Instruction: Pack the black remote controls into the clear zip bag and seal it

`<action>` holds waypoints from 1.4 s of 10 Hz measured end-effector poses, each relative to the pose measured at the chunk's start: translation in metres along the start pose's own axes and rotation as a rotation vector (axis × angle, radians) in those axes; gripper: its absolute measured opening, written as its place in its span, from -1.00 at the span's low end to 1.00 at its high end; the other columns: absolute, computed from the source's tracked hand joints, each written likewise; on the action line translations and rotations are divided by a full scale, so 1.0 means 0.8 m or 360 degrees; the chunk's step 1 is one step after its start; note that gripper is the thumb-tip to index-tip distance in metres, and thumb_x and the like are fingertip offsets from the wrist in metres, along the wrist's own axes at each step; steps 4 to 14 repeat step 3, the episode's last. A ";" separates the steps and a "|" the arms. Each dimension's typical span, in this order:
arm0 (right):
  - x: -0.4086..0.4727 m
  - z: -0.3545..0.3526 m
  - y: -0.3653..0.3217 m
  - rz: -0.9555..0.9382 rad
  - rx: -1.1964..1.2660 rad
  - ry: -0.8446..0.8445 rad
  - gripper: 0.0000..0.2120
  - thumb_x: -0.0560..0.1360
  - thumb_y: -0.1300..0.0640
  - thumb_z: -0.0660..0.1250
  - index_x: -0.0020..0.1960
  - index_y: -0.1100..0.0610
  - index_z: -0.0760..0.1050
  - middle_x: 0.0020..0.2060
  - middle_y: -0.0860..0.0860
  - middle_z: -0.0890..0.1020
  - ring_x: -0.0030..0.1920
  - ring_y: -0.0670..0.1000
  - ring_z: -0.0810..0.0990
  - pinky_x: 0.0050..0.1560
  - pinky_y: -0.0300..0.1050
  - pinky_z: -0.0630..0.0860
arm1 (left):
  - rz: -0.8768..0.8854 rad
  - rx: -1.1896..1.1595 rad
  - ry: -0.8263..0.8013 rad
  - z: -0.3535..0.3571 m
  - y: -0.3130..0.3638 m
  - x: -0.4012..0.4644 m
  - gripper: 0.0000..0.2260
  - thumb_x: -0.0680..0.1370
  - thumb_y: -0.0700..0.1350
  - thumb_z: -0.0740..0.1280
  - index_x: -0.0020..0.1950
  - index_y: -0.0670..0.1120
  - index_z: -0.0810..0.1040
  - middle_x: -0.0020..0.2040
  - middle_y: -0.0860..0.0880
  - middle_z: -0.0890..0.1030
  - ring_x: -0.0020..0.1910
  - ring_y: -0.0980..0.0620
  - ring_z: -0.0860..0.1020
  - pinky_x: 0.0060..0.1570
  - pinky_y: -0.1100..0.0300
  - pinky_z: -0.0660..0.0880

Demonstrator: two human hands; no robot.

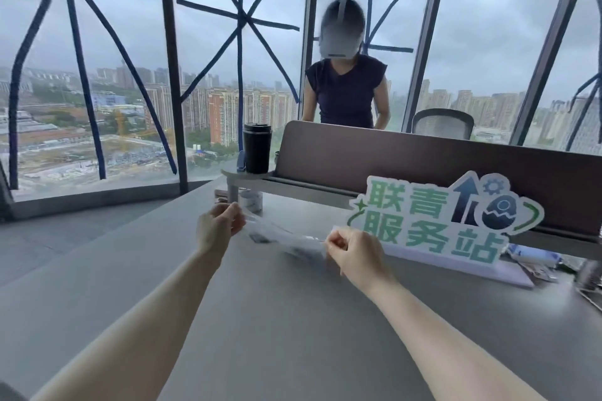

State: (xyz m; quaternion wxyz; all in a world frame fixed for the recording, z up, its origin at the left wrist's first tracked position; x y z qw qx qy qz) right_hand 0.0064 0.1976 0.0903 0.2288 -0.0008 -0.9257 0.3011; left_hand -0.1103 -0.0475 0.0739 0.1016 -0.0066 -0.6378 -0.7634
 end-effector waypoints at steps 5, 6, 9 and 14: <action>-0.078 0.002 0.018 0.0130 0.0176 -0.0533 -0.91 0.48 0.07 0.37 -0.16 0.04 0.62 -0.26 0.01 0.73 -0.54 0.00 0.56 -0.26 -0.05 0.60 | -0.0069 0.0774 0.0054 -0.070 -0.074 -0.077 -0.84 0.42 -0.17 0.33 -0.36 -0.05 0.60 -0.34 -0.08 0.61 -0.30 -0.09 0.52 -0.22 0.09 0.40; -0.078 0.002 0.018 0.0130 0.0176 -0.0533 -0.91 0.48 0.07 0.37 -0.16 0.04 0.62 -0.26 0.01 0.73 -0.54 0.00 0.56 -0.26 -0.05 0.60 | -0.0069 0.0774 0.0054 -0.070 -0.074 -0.077 -0.84 0.42 -0.17 0.33 -0.36 -0.05 0.60 -0.34 -0.08 0.61 -0.30 -0.09 0.52 -0.22 0.09 0.40; -0.078 0.002 0.018 0.0130 0.0176 -0.0533 -0.91 0.48 0.07 0.37 -0.16 0.04 0.62 -0.26 0.01 0.73 -0.54 0.00 0.56 -0.26 -0.05 0.60 | -0.0069 0.0774 0.0054 -0.070 -0.074 -0.077 -0.84 0.42 -0.17 0.33 -0.36 -0.05 0.60 -0.34 -0.08 0.61 -0.30 -0.09 0.52 -0.22 0.09 0.40; -0.078 0.002 0.018 0.0130 0.0176 -0.0533 -0.91 0.48 0.07 0.37 -0.16 0.04 0.62 -0.26 0.01 0.73 -0.54 0.00 0.56 -0.26 -0.05 0.60 | -0.0069 0.0774 0.0054 -0.070 -0.074 -0.077 -0.84 0.42 -0.17 0.33 -0.36 -0.05 0.60 -0.34 -0.08 0.61 -0.30 -0.09 0.52 -0.22 0.09 0.40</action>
Point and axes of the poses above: each hand's wrist, its own x-axis towards the middle knuckle, its own z-axis out of the palm, y = z × x, the point moved 3 cm from there along x, towards the middle knuckle
